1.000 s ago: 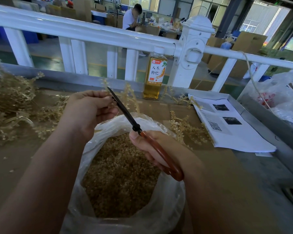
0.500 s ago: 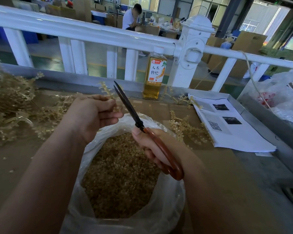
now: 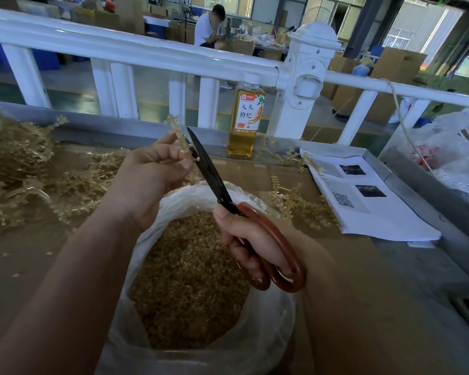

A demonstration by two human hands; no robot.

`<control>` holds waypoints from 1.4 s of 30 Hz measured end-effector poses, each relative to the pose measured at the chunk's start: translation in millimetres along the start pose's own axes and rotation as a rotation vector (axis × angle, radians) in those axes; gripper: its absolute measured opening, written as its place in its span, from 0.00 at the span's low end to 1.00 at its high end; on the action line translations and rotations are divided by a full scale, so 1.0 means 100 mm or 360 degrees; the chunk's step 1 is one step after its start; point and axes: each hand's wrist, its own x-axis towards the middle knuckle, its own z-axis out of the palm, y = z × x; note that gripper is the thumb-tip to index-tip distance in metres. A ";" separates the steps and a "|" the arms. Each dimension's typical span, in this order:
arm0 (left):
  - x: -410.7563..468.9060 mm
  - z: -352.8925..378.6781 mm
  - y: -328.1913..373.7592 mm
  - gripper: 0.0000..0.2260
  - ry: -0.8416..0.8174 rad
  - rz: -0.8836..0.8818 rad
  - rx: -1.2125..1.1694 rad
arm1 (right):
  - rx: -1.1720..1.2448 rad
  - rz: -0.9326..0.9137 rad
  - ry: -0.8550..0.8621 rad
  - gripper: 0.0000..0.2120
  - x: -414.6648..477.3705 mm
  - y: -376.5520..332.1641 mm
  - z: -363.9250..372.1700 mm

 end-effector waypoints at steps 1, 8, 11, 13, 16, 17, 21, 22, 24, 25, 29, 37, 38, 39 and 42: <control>0.00 -0.01 0.00 0.17 -0.0021 0.0007 0.0007 | 0.0010 -0.0004 -0.0008 0.27 0.00 0.01 -0.01; 0.01 -0.05 -0.01 0.20 0.0010 0.0029 0.0097 | 0.0012 0.0006 0.0011 0.24 0.02 0.05 -0.01; -0.02 -0.01 0.02 0.19 -0.0029 0.0135 0.0149 | 0.0034 -0.0008 0.0009 0.23 0.02 0.06 -0.01; -0.05 0.01 0.06 0.15 -0.0055 0.0204 0.0159 | 0.0048 -0.0025 -0.0001 0.24 0.02 0.07 -0.02; -0.05 -0.02 0.06 0.16 -0.0137 0.0163 0.0084 | 0.0054 -0.0009 -0.0021 0.26 0.00 0.05 -0.03; -0.05 -0.03 0.05 0.16 -0.0143 0.0128 0.0077 | 0.0052 0.0007 -0.0026 0.27 0.00 0.04 -0.02; -0.03 -0.04 0.03 0.12 -0.0053 0.0016 0.0114 | 0.0031 0.0051 0.0020 0.23 0.00 0.00 0.02; -0.03 -0.03 0.03 0.12 -0.0027 -0.0002 0.0090 | 0.0020 0.0052 0.0050 0.23 0.01 -0.01 0.04; -0.02 -0.03 0.04 0.11 0.0067 -0.0054 -0.0015 | 0.0010 0.0059 0.0111 0.22 0.03 -0.05 0.07; -0.02 -0.03 0.05 0.10 0.0132 -0.0082 -0.0071 | 0.0024 0.0078 0.0130 0.22 0.04 -0.06 0.08; -0.01 -0.03 0.08 0.11 0.0324 -0.0128 -0.0131 | -0.0122 0.0054 0.0118 0.18 0.08 -0.06 0.11; -0.03 0.03 0.09 0.11 0.0414 -0.0187 0.0009 | -0.0193 -0.0008 0.0171 0.16 0.11 -0.03 0.11; -0.03 0.03 0.09 0.11 0.0411 -0.0199 0.0014 | -0.0177 -0.0018 0.0185 0.16 0.10 -0.03 0.11; -0.03 0.04 0.09 0.11 0.0404 -0.0210 0.0013 | -0.0166 -0.0024 0.0190 0.16 0.09 -0.04 0.11; -0.04 0.05 0.10 0.10 0.0381 -0.0227 0.0019 | -0.0184 -0.0027 0.0191 0.16 0.08 -0.05 0.10</control>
